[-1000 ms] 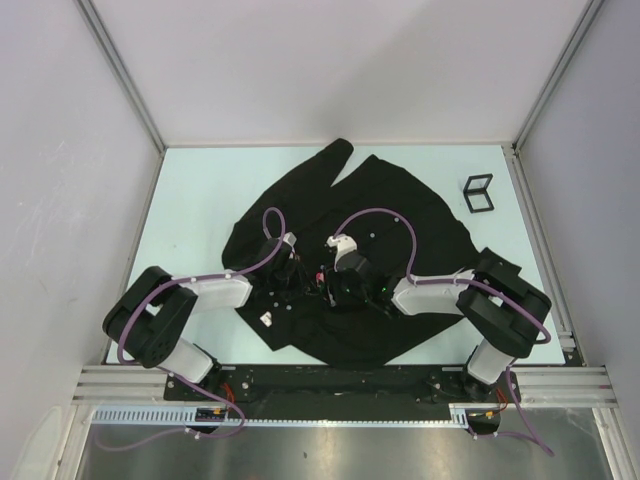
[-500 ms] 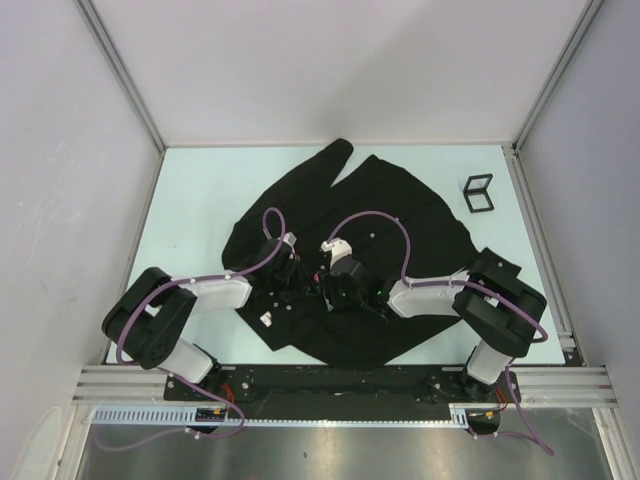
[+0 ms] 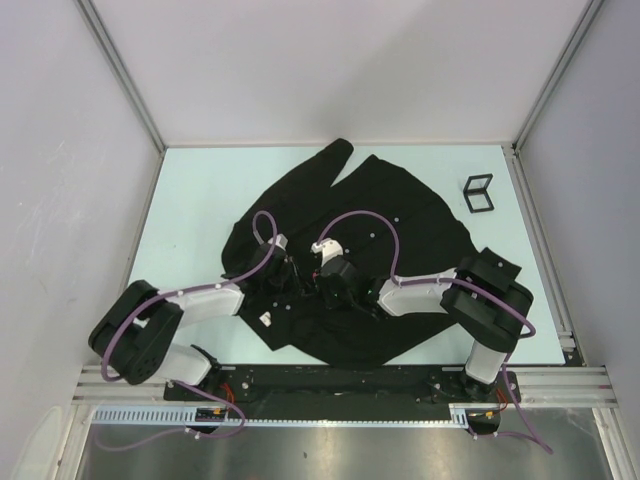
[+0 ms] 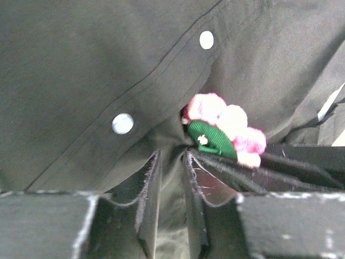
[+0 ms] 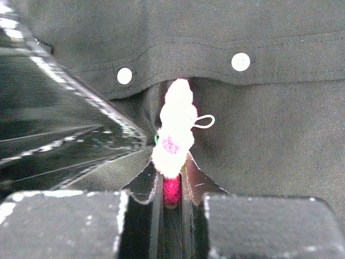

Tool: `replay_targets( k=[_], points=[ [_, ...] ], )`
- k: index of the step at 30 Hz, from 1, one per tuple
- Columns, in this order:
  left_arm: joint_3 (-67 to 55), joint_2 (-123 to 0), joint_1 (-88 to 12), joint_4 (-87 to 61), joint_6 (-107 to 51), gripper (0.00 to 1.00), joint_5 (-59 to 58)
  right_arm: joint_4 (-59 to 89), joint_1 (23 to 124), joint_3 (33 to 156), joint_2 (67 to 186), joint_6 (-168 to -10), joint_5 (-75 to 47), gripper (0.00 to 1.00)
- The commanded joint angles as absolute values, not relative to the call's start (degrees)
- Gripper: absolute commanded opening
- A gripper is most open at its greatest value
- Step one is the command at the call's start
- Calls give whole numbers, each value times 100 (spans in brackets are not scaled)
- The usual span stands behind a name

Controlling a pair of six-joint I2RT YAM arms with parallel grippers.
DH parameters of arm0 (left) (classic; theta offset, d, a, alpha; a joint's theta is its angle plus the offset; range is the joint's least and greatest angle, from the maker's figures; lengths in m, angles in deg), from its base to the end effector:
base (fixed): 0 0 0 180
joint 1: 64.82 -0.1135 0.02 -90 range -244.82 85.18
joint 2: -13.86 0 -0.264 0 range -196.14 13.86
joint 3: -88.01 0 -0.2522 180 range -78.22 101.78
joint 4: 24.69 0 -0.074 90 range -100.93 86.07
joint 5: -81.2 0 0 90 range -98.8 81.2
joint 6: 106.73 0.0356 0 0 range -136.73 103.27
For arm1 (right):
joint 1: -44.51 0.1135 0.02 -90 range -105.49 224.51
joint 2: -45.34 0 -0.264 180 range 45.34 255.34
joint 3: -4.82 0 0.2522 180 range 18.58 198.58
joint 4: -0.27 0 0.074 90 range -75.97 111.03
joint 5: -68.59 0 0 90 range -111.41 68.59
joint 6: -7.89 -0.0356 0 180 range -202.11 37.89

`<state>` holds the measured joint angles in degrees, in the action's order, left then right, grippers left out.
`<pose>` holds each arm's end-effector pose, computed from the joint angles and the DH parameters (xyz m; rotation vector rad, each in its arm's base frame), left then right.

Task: Remove the brooch from the garment

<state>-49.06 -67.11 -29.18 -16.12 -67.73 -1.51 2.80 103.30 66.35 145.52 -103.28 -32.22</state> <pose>0.2024 -0.1507 0.1394 -0.2772 2.5397 -0.8155 0.1848 0.2922 0.1441 -0.6553 2.2335 0.5095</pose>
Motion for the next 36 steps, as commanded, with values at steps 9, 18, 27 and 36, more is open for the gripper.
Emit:
replay_targets(
  k=[9, 18, 27, 36],
  points=[
    [-5432, -6111, -2887, -1567, -6718, 27, -415, -916, 9726, 5849, 14484, -11014, -1196, 0],
    [-5388, -6225, -2887, -1682, -6744, 24, -265, -919, 9478, 5637, 14264, -11016, -1418, 33],
    [-5502, -6305, -2869, -1822, -6815, 24, -204, 681, 10243, 6506, 13982, -10523, -3397, 55],
    [-5537, -6243, -2843, -1822, -6823, 24, -212, 1559, 10682, 7411, 14430, -10523, -4637, 62]
  ],
)
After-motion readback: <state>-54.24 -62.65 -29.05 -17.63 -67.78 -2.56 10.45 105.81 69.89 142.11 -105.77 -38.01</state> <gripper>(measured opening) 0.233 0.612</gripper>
